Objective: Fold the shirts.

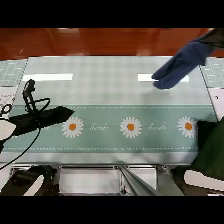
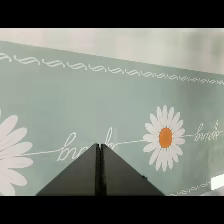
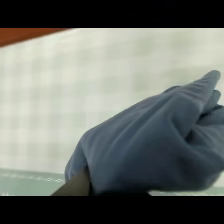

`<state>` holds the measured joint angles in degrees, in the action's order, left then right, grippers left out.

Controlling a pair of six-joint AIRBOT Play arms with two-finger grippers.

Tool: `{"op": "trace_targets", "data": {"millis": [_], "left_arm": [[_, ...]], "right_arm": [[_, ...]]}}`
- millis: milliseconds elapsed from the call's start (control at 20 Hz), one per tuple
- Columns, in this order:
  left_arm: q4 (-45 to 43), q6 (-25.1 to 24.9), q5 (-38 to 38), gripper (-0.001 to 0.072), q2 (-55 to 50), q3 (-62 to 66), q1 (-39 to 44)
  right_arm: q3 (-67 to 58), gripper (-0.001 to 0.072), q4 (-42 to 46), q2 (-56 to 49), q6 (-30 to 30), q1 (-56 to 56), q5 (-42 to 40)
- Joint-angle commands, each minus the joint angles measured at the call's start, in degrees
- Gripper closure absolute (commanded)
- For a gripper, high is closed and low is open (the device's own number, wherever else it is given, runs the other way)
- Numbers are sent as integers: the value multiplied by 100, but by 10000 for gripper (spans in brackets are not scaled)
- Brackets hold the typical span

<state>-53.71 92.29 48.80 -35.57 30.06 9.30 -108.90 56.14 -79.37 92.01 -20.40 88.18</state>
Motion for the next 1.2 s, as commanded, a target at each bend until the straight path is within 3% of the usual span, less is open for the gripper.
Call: {"op": "trace_targets", "data": {"millis": [0, 300, 550, 850, 1000, 1050, 1100, 1150], "left_arm": [[0, -2, -66, 691, 4, 0, -11], [-92, -151, -339, 691, 4, 48, -90], [-79, -164, -597, 691, 4, 179, -1034], [-83, -485, -684, 691, 4, 195, -1628], [-79, -529, -680, 691, 2, 195, -1648], [-68, -660, -678, 691, 2, 195, -1646], [-70, -723, -682, 691, 2, 195, -1646], [-68, -721, -682, 691, -17, 195, -1646]], "right_arm": [[-138, 679, -223, 168, 28, -1552, 568], [-87, 679, -262, 315, 76, -3589, 1099], [1263, 679, 678, 1156, 142, -4343, 1381], [4339, 678, 3683, 2968, 212, -4597, 1541], [5499, 676, 4398, 3521, 240, -4594, 1541], [5777, 609, 4548, 3604, 337, -4590, 1580], [6017, 405, 4752, 3639, 402, -4590, 1652], [6164, 294, 4791, 3639, 413, -4590, 1690]]}}
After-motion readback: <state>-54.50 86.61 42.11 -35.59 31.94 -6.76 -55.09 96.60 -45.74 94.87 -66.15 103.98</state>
